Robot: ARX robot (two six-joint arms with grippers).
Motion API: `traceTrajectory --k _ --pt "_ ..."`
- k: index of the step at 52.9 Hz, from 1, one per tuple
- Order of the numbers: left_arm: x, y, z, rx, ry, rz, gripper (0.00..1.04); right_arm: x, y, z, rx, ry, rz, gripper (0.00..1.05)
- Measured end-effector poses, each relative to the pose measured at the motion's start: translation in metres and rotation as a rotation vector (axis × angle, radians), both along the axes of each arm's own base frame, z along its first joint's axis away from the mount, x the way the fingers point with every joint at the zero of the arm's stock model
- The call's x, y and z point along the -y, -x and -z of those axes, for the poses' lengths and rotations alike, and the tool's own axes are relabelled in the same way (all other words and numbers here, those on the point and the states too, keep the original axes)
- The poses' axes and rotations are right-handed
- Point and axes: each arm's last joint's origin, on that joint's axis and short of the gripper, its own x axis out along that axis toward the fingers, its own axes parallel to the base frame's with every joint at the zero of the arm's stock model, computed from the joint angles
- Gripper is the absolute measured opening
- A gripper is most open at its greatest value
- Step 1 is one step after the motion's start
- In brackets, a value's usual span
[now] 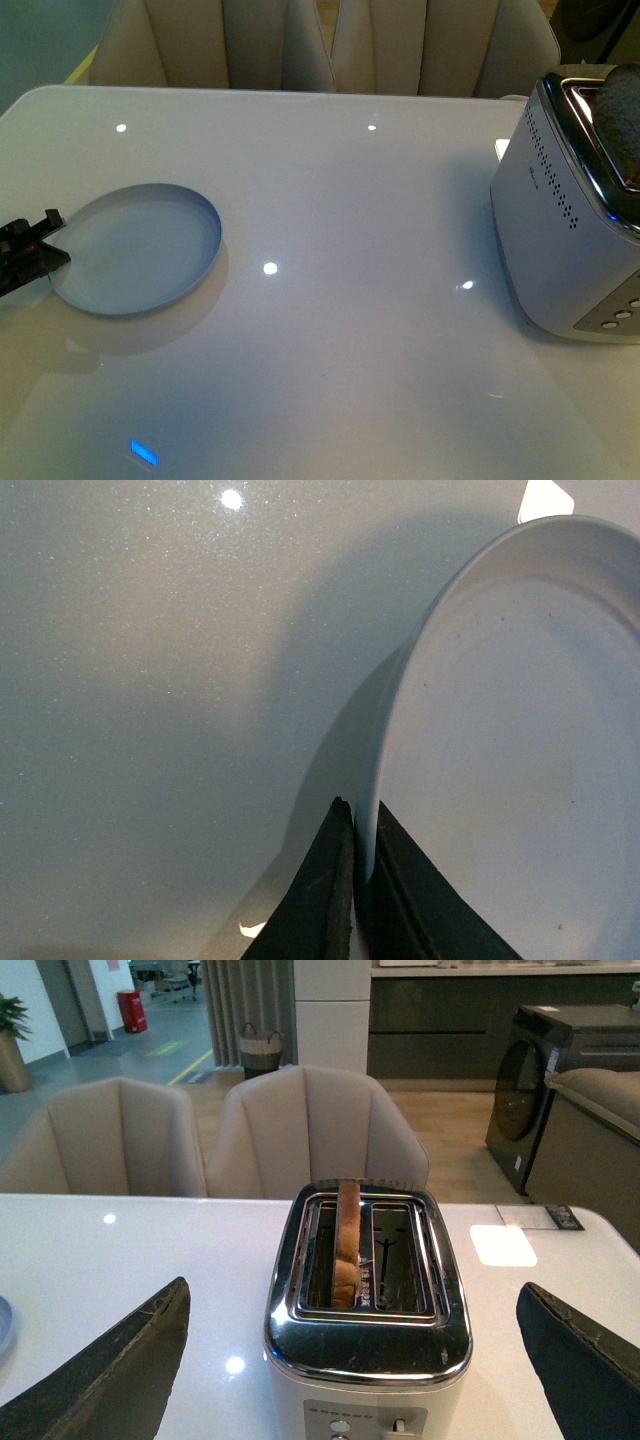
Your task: Left arm holds plate, right arm toasts bread
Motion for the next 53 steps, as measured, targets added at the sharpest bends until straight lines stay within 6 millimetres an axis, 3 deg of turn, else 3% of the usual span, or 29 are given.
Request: traceTrajectory --k 11,22,28,37,44,53 --pt "-0.001 0.002 0.005 -0.009 0.002 -0.004 0.05 0.000 0.000 0.000 0.000 0.000 0.000 0.96" --pt "-0.001 0.001 0.004 0.001 -0.002 -0.007 0.35 0.000 0.000 0.000 0.000 0.000 0.000 0.96" --pt "0.000 0.002 -0.007 0.031 -0.007 -0.010 0.53 0.000 0.000 0.000 0.000 0.000 0.000 0.96" --pt "0.000 0.005 -0.042 0.128 -0.033 -0.042 0.78 0.000 0.000 0.000 0.000 0.000 0.000 0.96" --pt "0.006 0.011 -0.082 0.238 -0.050 -0.069 0.98 0.000 0.000 0.000 0.000 0.000 0.000 0.96" --pt "0.027 0.019 -0.142 0.378 -0.068 -0.068 0.98 0.000 0.000 0.000 0.000 0.000 0.000 0.96"
